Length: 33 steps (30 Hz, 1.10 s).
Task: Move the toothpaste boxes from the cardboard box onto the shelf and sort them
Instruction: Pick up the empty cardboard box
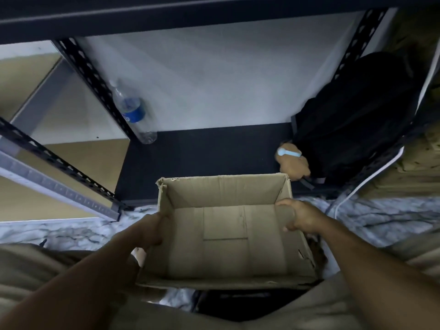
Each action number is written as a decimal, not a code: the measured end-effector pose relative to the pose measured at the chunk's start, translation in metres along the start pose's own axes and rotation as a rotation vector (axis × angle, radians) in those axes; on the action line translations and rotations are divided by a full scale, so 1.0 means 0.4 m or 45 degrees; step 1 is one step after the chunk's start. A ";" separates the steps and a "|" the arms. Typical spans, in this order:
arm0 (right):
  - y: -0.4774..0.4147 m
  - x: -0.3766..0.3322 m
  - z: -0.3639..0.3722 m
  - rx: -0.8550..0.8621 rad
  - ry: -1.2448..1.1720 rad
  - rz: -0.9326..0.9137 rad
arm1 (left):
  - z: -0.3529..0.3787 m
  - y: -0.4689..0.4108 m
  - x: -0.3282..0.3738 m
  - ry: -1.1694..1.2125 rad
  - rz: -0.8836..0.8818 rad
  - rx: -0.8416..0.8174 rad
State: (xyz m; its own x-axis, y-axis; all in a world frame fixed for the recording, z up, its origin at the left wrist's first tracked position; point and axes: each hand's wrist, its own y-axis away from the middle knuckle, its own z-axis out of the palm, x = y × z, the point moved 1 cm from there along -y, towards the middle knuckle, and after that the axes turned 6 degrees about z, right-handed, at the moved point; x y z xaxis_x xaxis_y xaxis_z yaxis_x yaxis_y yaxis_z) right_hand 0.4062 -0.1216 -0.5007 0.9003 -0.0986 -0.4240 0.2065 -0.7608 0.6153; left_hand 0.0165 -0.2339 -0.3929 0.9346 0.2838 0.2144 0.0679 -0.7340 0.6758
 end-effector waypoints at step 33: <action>0.621 0.250 -0.373 0.776 -0.304 0.166 | -0.297 0.013 0.476 -0.307 0.890 0.320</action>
State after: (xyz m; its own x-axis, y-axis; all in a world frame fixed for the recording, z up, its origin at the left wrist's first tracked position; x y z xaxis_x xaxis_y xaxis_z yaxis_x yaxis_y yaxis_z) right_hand 0.6047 -0.2248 -0.2911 0.7790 -0.3004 -0.5504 -0.2149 -0.9525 0.2157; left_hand 0.1533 -0.1103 -0.2646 0.8376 -0.4171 0.3528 -0.5148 -0.8187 0.2543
